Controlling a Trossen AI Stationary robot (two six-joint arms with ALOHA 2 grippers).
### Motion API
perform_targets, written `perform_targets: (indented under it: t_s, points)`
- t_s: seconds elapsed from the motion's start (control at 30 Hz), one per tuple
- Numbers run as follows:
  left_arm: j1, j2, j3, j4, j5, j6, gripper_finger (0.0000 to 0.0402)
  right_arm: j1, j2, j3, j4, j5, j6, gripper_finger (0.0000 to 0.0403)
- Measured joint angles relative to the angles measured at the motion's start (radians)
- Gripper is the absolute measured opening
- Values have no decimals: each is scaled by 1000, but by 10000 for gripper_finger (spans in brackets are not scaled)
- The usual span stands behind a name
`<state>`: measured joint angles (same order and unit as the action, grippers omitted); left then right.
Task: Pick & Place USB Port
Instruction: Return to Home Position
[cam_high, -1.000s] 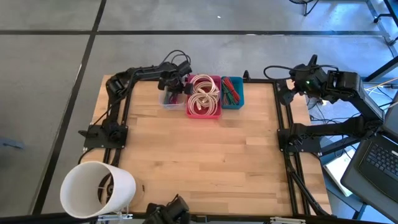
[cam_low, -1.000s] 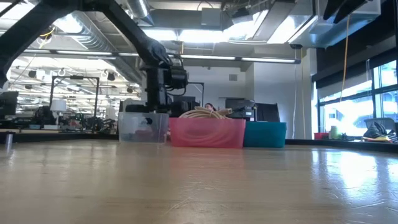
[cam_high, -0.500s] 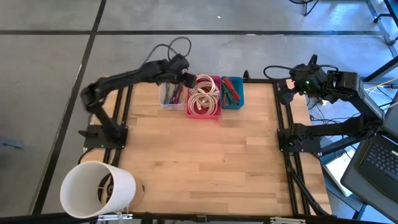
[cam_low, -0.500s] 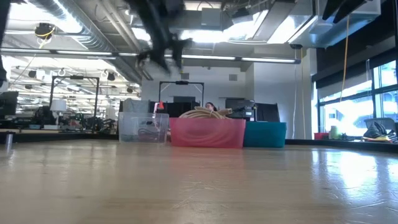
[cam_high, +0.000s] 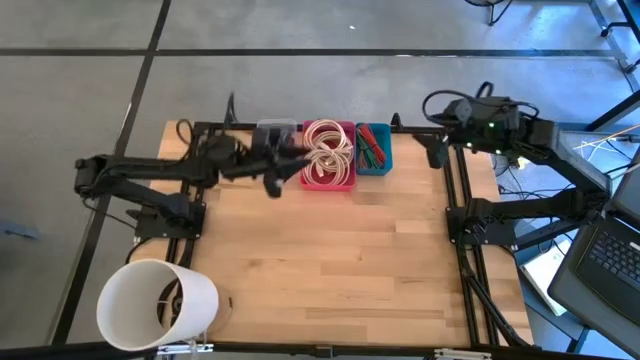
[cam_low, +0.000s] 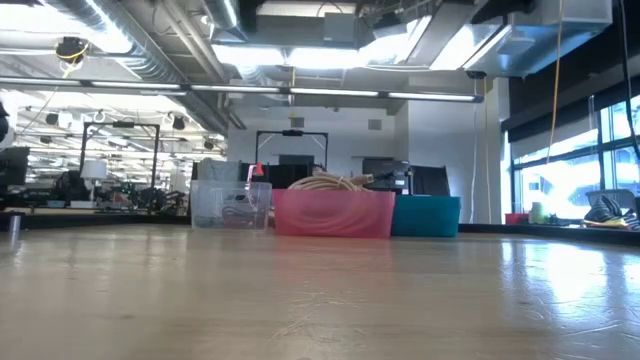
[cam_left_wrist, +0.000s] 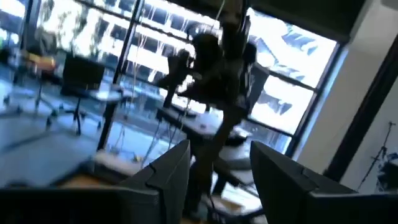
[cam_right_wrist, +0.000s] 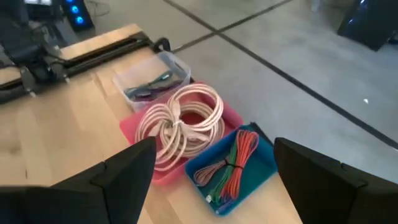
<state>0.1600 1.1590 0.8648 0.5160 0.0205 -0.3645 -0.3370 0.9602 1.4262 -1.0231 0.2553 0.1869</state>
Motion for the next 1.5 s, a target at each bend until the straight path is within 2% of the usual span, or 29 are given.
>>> perform_targets:
  t_s: [0.13,0.3,0.53,0.67,0.8,1.0,1.07,1.13,1.37,1.43,1.5]
  points:
    - [-45,-101,-160,-9,-75,-62,154,0,13,-59,29,-20,-18,328]
    - [-74,-226,-269,-86,-142,-64,146,0,29,-113,30,-40,9,328]
    - [-75,-340,-291,-545,-147,-54,135,0,80,-142,47,-84,61,328]
    - [-75,-347,-292,-676,-152,-27,120,0,105,-142,47,-85,69,309]
    - [-75,-333,-292,-760,-155,26,99,0,123,-142,47,-117,84,237]
    - [-66,-320,-292,-821,-153,91,49,1,132,-142,49,-126,94,57]
    - [-66,-318,-292,-824,-144,106,23,1,132,-142,56,-127,93,16]
    - [-66,-318,-292,-824,-124,98,7,1,132,-142,63,-128,94,14]
    - [-67,-318,-292,-826,-125,-46,2,1,131,-142,70,-129,97,7]
    - [-67,-318,-292,-827,-124,-86,10,1,131,-142,58,-139,99,27]
    - [-67,-318,-292,-827,-114,-104,29,1,131,-142,44,-166,97,65]
